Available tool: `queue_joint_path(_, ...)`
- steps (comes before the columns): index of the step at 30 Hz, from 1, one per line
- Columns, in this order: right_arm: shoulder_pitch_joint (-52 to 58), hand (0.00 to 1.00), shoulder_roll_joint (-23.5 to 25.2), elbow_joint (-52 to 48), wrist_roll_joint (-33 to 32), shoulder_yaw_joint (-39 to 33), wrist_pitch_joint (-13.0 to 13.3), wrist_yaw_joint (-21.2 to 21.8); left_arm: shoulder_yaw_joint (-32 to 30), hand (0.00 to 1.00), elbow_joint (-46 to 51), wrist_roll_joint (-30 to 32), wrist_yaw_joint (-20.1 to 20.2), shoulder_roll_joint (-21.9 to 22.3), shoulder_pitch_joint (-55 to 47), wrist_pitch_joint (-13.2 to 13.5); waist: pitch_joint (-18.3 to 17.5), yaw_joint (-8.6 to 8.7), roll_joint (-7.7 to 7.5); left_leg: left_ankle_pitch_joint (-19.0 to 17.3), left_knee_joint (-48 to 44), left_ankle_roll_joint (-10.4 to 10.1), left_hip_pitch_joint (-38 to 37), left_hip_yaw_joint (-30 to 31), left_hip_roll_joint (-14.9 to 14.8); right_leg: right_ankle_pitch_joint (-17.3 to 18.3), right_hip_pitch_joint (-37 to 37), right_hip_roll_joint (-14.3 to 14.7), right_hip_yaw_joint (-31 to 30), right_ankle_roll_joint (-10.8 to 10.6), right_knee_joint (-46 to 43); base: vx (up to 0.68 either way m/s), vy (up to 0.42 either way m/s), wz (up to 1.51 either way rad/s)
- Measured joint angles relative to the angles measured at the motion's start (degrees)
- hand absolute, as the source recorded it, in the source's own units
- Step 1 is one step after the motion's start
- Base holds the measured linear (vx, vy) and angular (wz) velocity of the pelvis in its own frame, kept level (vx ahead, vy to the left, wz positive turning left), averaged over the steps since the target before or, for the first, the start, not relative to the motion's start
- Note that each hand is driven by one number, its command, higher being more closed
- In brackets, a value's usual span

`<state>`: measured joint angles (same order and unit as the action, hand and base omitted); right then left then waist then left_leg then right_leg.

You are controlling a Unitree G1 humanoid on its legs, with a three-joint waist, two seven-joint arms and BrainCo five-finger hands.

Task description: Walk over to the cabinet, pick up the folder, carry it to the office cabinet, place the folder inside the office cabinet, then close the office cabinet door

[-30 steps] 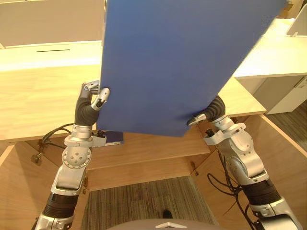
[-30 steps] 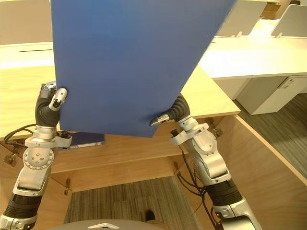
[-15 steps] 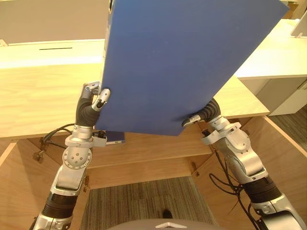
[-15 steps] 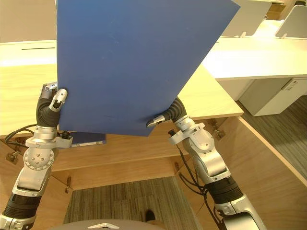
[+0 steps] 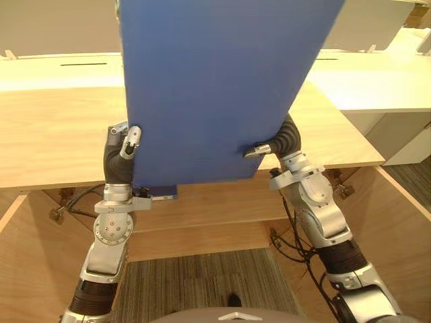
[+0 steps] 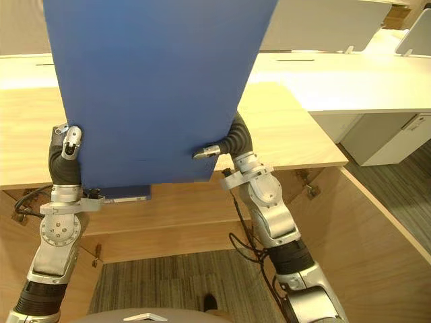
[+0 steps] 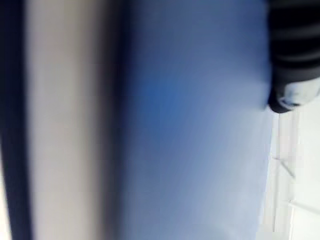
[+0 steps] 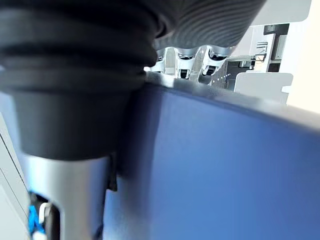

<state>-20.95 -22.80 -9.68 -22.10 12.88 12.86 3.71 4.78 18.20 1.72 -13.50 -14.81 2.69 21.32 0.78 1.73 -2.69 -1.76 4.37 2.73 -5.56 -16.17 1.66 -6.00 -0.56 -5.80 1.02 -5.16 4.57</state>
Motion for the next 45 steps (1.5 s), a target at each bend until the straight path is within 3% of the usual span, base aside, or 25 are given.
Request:
queue_joint_path(1, -0.4, 1.0, 0.4, 0.0, 0.0, 0.1, 0.4, -0.6, 0.0, 1.0, 0.0, -0.3, -0.1, 0.4, 0.0, 0.0, -0.1, -0.11, -0.12, 0.2, 0.0, 0.0, 0.5, 0.4, 0.0, 0.0, -0.3, 0.0, 0.4, 0.0, 0.0, -0.05, -0.038, 0.15)
queue_joint_path(6, -2.0, 1.0, 2.8, 1.9, 0.0, 0.2, 1.0, -1.4, 0.0, 1.0, 0.1, -0.6, -0.3, 1.7, -0.2, -0.1, -0.2, -0.52, -0.25, 0.7, 0.1, -0.1, 1.0, 1.2, -0.1, 0.0, -0.5, 0.0, 1.4, 0.0, 0.0, -0.04, -0.047, 0.1)
queue_joint_path(23, -2.3, 1.0, 3.8, 4.4, -0.8, 2.1, 1.9, 0.0, 0.0, 1.0, 0.2, -1.6, -0.3, 2.0, -0.4, -0.2, -0.5, -0.71, -0.64, 2.2, 0.5, -0.4, 1.1, 2.3, -0.2, 0.4, -0.8, 0.0, 2.5, 0.5, -1.6, -0.06, -0.031, 0.04)
queue_joint_path(24, -2.3, 1.0, 3.9, 4.4, -0.8, 2.1, 1.9, 0.0, 0.0, 0.0, 0.2, -1.6, -0.3, 2.0, -0.5, -0.1, -0.6, -0.69, -0.79, 2.3, 0.5, -0.4, 1.1, 2.3, -0.2, 0.4, -0.8, 0.0, 2.5, 0.5, -1.6, -0.05, -0.022, 0.0)
queue_joint_path(33, 2.5, 1.0, 6.5, 3.5, 0.1, 1.4, 2.0, -0.1, 0.9, 0.0, 0.2, -0.2, -1.2, 2.8, -2.7, -0.2, -1.8, -0.68, -2.02, 2.4, 0.5, -0.4, 1.1, 2.3, -0.2, 0.6, -0.8, 0.0, 2.6, 0.8, -1.6, -0.02, -0.009, 0.0)
queue_joint_path(45, 10.3, 1.0, 11.6, -5.4, 2.3, -0.1, 3.3, 0.0, -4.2, 0.0, 1.7, 3.6, -6.3, 8.3, -9.3, 0.0, -2.0, -0.67, -1.71, 2.4, 0.5, -0.5, 1.0, 2.8, -0.3, 0.8, -0.5, -0.1, 3.0, 0.9, -1.6, 0.0, -0.005, 0.02)
